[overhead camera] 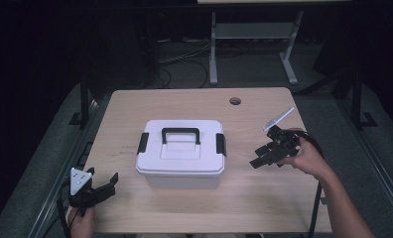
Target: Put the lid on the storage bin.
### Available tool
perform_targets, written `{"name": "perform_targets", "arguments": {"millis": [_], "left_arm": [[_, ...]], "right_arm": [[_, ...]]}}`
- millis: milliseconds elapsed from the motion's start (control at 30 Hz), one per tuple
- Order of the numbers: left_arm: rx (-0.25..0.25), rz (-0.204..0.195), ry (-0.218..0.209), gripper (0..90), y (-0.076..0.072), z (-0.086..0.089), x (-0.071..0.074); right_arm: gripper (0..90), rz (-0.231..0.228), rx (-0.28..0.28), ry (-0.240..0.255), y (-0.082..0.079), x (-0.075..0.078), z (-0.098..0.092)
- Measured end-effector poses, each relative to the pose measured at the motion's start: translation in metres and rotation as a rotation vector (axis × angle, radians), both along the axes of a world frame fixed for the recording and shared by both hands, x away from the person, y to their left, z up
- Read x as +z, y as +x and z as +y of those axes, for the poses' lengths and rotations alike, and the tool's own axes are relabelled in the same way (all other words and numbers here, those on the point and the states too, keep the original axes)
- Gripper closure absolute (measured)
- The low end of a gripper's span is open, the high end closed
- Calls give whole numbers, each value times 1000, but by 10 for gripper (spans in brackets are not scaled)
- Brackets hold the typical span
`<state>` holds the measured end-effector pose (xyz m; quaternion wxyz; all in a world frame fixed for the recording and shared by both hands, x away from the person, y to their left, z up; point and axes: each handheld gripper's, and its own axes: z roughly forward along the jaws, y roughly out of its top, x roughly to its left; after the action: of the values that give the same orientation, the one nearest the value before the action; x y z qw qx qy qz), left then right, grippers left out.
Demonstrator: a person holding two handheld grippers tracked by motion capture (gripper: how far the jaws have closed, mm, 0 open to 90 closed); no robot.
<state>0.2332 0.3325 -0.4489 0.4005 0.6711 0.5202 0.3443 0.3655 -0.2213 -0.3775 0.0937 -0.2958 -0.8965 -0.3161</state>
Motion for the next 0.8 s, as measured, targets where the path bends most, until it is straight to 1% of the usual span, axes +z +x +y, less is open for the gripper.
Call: {"name": "perform_targets", "arguments": {"millis": [500, 800], "left_arm": [[-2, 1, 2, 140, 0, 0, 0], [-4, 3, 5, 140, 0, -1, 0]], "right_arm": [[335, 20, -8, 9, -10, -14, -8], [335, 28, -30, 24, -16, -21, -17]]}}
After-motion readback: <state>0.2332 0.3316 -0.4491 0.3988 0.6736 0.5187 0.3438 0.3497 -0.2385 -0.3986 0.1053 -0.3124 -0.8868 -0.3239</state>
